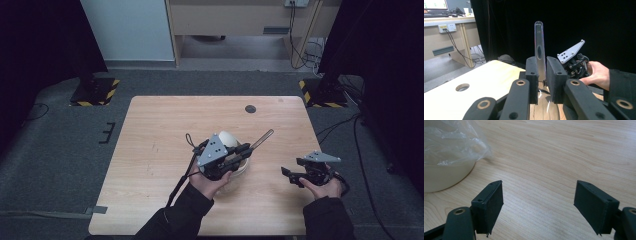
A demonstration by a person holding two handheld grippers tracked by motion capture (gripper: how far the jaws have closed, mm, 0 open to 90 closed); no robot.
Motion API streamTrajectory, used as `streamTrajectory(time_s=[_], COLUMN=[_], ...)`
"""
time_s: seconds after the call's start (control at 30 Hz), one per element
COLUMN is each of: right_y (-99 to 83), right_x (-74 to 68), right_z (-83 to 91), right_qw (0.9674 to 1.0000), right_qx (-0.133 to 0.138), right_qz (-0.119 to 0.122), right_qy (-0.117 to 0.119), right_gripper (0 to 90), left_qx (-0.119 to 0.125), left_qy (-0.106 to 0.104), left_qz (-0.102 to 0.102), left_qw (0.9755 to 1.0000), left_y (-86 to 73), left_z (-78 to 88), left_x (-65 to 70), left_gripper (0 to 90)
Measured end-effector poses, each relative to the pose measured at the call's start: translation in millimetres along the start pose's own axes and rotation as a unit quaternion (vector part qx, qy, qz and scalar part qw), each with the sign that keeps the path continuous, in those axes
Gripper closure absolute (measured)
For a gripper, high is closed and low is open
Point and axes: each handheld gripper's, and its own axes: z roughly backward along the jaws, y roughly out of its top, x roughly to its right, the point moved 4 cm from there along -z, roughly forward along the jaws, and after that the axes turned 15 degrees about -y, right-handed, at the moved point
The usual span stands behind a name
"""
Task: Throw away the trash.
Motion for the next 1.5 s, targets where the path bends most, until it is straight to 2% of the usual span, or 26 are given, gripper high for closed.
streamTrajectory(time_s=[0.3,0.67,1.07,1.5], right_y=[0.1,0.2,0.8,1.0], right_x=[0.0,0.0,-0.1,-0.1], right_z=[0.1,0.0,0.6,0.8], right_qw=[1.0,1.0,1.0,1.0], right_qx=[0.0,0.001,0.002,0.003], right_qz=[0.0,0.001,0.001,0.002], right_qy=[0.0,0.001,0.001,0.001], right_gripper=[23.6,23.6,23.6,23.6], left_qx=[-0.008,-0.024,-0.023,-0.021], left_qy=[0.011,0.015,0.02,0.026], left_qz=[0.0,-0.003,-0.001,-0.002], left_qw=[0.9999,0.9996,0.9995,0.9994], left_y=[-4.8,-15.0,-26.4,-27.3], left_z=[-7.1,-13.5,-15.5,-14.8], left_x=[-3.6,-1.1,-4.8,-7.0], left_gripper=[79.7,79.7,79.7,79.6])
